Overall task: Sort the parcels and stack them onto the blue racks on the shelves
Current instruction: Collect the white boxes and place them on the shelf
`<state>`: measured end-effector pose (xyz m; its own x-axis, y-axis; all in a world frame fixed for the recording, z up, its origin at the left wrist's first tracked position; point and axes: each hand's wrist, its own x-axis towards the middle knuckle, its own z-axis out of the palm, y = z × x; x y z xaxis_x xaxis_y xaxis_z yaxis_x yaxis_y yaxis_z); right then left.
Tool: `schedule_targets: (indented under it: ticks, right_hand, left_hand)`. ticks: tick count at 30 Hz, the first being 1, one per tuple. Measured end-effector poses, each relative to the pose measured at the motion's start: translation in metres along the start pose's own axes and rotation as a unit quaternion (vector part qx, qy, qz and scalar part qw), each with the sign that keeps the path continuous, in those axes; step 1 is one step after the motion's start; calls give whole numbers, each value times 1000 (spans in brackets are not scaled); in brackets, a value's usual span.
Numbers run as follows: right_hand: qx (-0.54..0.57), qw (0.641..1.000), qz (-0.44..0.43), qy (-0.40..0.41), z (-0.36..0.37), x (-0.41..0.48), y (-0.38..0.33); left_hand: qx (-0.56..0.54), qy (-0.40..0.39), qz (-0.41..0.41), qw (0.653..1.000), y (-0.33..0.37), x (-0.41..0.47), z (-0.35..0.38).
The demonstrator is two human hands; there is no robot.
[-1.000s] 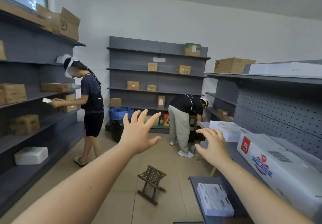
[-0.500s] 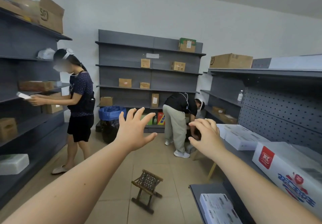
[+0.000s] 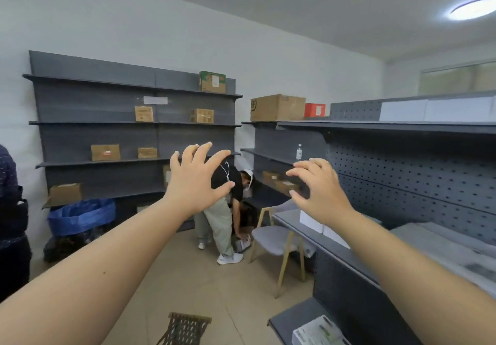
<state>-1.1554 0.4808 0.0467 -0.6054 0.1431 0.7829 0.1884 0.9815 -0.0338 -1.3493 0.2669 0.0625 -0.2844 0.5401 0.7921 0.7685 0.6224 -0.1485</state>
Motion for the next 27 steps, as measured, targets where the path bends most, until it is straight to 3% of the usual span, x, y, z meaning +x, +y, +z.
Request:
schedule_targets:
  ticks: [10,18,22,27]
  right_hand:
    - [-187,981,35,48,-96,38,30]
    - [-336,939,57,52,-176,66,69]
    - [-349,934,33,66,-214,78,91]
    - [-427,901,77,9,-237,91,122]
  left_hand:
    - [-113,50,99,987,77,112,20]
    - [-206,110,138,963,180,191,-3]
    - [-273,135,166,938,230,222,-11]
    - [-398,88,166,898,284,258,-13]
